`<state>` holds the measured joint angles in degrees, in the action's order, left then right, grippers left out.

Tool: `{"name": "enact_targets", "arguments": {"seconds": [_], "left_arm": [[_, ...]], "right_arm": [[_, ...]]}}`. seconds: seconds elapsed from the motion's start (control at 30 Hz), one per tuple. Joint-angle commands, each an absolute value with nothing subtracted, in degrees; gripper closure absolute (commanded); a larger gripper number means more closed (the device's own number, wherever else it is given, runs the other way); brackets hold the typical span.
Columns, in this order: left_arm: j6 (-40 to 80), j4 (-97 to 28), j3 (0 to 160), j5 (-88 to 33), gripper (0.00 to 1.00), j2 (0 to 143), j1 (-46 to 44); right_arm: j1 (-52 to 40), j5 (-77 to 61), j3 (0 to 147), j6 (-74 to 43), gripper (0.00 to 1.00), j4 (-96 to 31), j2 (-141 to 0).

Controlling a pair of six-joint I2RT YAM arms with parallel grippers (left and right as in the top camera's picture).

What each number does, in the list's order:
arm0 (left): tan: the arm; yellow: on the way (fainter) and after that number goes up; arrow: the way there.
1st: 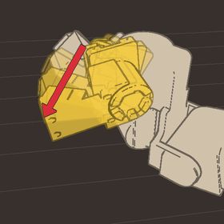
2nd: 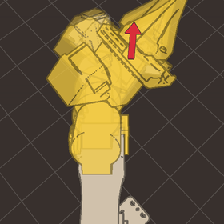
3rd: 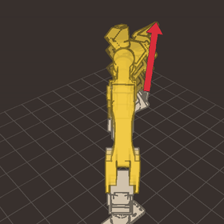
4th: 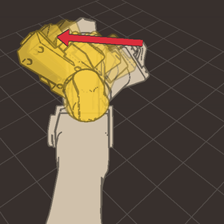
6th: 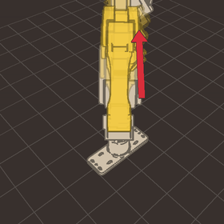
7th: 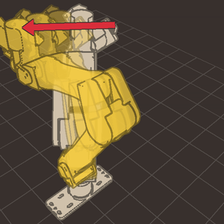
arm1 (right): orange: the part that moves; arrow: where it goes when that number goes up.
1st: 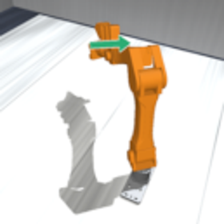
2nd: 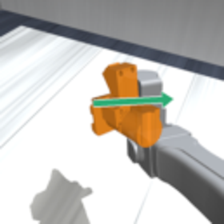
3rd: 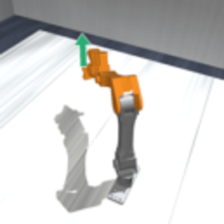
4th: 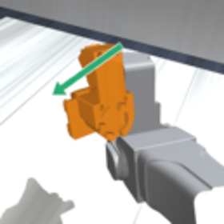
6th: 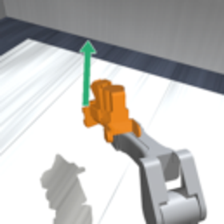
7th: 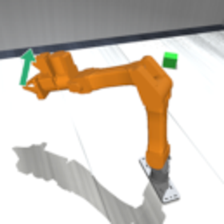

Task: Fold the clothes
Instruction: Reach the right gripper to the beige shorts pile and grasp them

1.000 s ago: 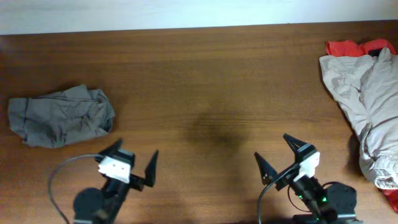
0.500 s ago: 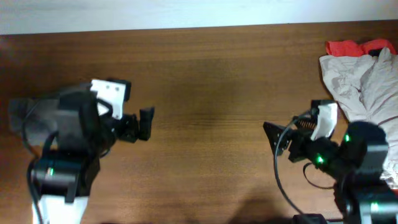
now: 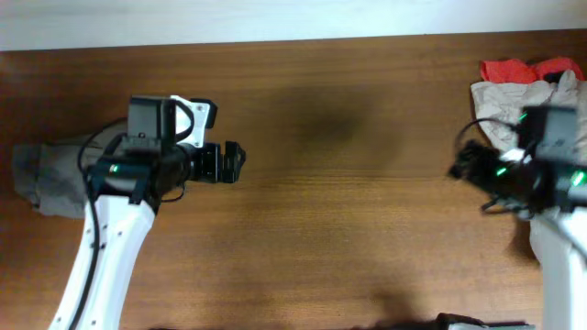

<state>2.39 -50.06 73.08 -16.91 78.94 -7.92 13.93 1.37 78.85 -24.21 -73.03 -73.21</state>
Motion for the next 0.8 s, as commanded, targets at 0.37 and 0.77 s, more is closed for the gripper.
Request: {"name": "enact_targets", "arguments": {"seconds": [0.37, 0.77], "left_arm": [[2.98, -51.96, 75.22, -18.22, 0.01, 79.70, -8.16], [3.03, -51.68, 75.22, -18.26, 0.01, 79.70, -8.14]], "right_arm": [[46.28, 10.74, 83.29, -32.05, 0.01, -81.08, -90.32], [53.12, 9.87, 66.76, -35.66, 0.05, -68.64, -90.80]]}}
